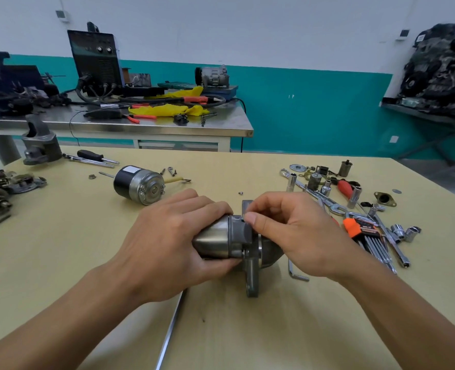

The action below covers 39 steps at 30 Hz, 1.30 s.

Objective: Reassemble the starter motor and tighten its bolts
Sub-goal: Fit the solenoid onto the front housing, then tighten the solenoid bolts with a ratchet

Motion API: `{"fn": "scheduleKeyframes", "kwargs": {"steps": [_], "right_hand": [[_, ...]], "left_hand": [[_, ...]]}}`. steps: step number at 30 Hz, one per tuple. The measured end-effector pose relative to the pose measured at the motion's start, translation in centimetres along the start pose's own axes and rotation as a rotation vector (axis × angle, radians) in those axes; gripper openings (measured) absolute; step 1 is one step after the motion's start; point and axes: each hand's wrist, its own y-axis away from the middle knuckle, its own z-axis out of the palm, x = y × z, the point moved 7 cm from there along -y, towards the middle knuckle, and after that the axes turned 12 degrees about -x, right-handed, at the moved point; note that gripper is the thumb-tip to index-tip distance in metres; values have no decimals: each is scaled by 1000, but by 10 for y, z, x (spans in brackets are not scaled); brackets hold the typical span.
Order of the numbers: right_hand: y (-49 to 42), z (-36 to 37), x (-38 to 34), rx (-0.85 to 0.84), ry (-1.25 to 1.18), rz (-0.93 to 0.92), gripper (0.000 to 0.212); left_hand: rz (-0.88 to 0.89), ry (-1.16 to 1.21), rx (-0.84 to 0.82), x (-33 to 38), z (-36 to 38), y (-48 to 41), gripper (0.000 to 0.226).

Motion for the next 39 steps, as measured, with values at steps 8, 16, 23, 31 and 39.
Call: {"fn": "scheduleKeyframes", "kwargs": {"steps": [8,16,23,31,39], "right_hand": [[0,6,-9,47,193,-53,30],[-2,11,-9,-37,237,-63,30],[-1,3,-2,-114,104,-21,15],[-3,7,-9,-26,286,-32,31],[49,-62,21,147,469,245,32]], "left_hand": [[-13,-7,-2,1,0,-1,47],[-24,-29,-4,0,1,-2,48],[-46,-34,-28,1,1,-2,47],[-86,-71,-57,1,3,-5,50],[-252,-36,-352,-3,6,-15,84]]}}
